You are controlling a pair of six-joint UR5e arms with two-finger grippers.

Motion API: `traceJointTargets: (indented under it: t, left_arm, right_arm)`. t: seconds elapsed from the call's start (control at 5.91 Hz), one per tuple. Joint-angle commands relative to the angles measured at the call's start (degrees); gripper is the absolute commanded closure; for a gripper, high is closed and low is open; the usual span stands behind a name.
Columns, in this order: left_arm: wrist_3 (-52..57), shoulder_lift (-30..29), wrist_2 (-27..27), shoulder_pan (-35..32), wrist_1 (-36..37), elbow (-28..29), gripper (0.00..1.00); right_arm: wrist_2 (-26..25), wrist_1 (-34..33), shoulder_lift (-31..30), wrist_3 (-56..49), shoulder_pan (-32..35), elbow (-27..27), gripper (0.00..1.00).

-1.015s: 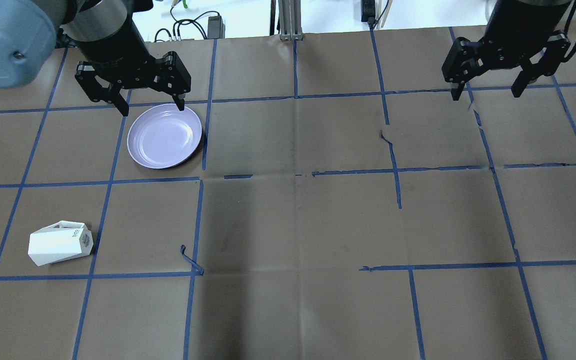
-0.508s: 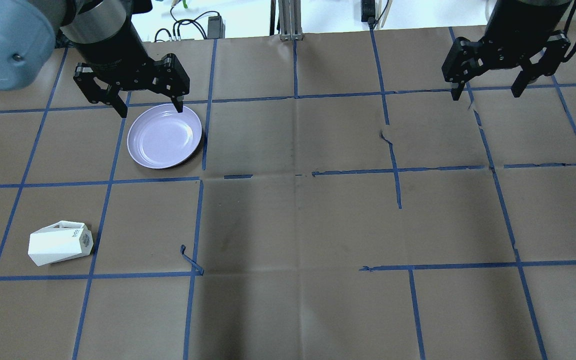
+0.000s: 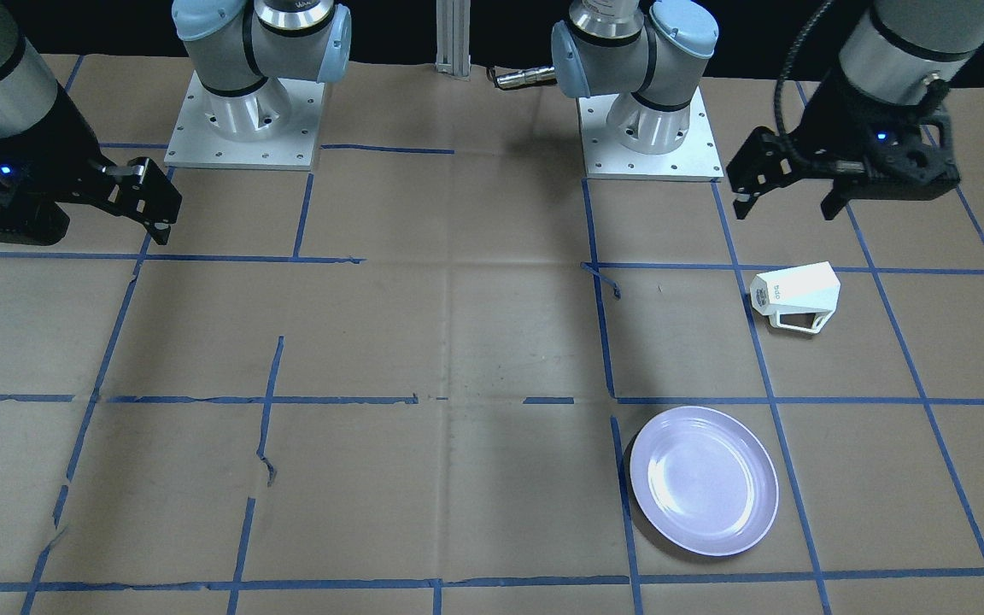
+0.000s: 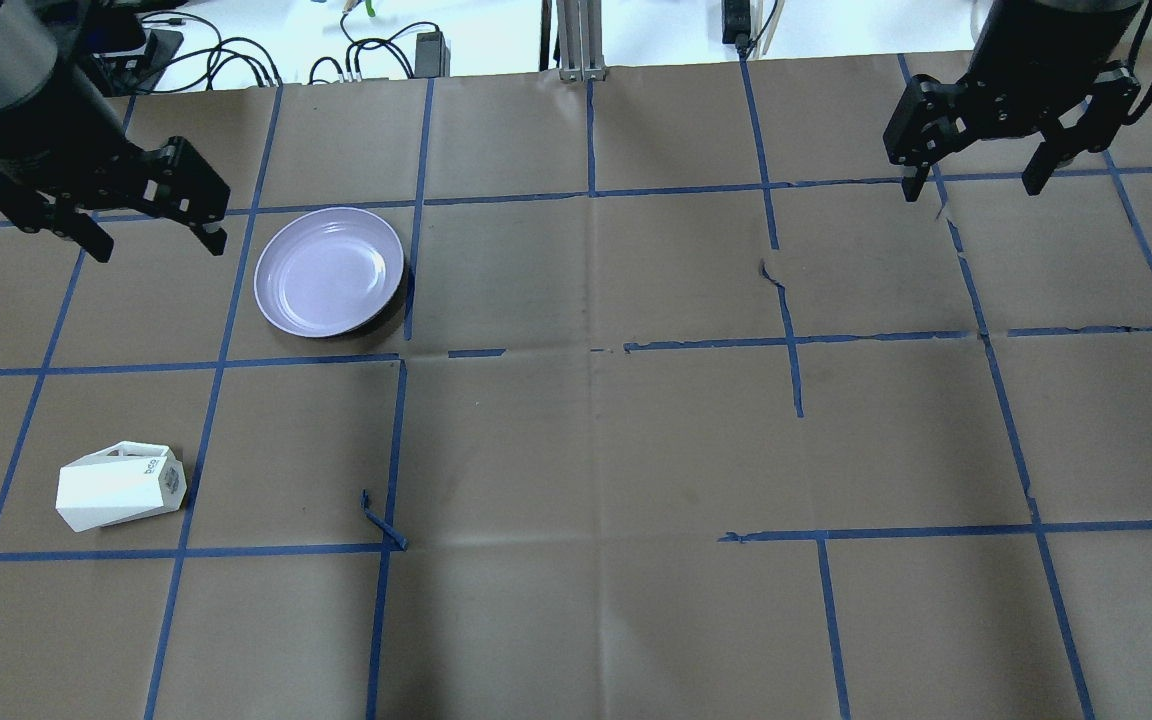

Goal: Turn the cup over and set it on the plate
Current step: 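Move the left gripper down toward the white cup lying on its side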

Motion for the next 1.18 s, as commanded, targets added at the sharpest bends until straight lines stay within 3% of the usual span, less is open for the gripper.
traceJointTargets:
  t: [0.0,0.34,0.51,0.85,1.02]
  left_arm:
    - [17.0,2.3,0.1,13.1,-0.9,-2.7,0.01]
    - [36.6,2.3,0.0,29.5,-1.0,-3.2,0.01]
    - [40.6,1.3,-0.1,34.2,-1.1,-3.3,0.01]
    - [41.4,-1.1,-3.5,35.9,-2.3,-5.8,0.01]
    - [44.8,-4.8,-8.6,39.8,-5.4,-6.1,0.01]
  right_arm:
    - [0.0,0.0,0.0,0.0,0.0,0.0,0.0]
    - [0.0,-0.1,0.0,0.0,0.0,0.0,0.0]
    - [0.0,-0.1,0.0,0.0,0.0,0.0,0.0]
    - [0.0,-0.1,0.0,0.0,0.0,0.0,0.0]
    - [0.0,-0.1,0.0,0.0,0.0,0.0,0.0]
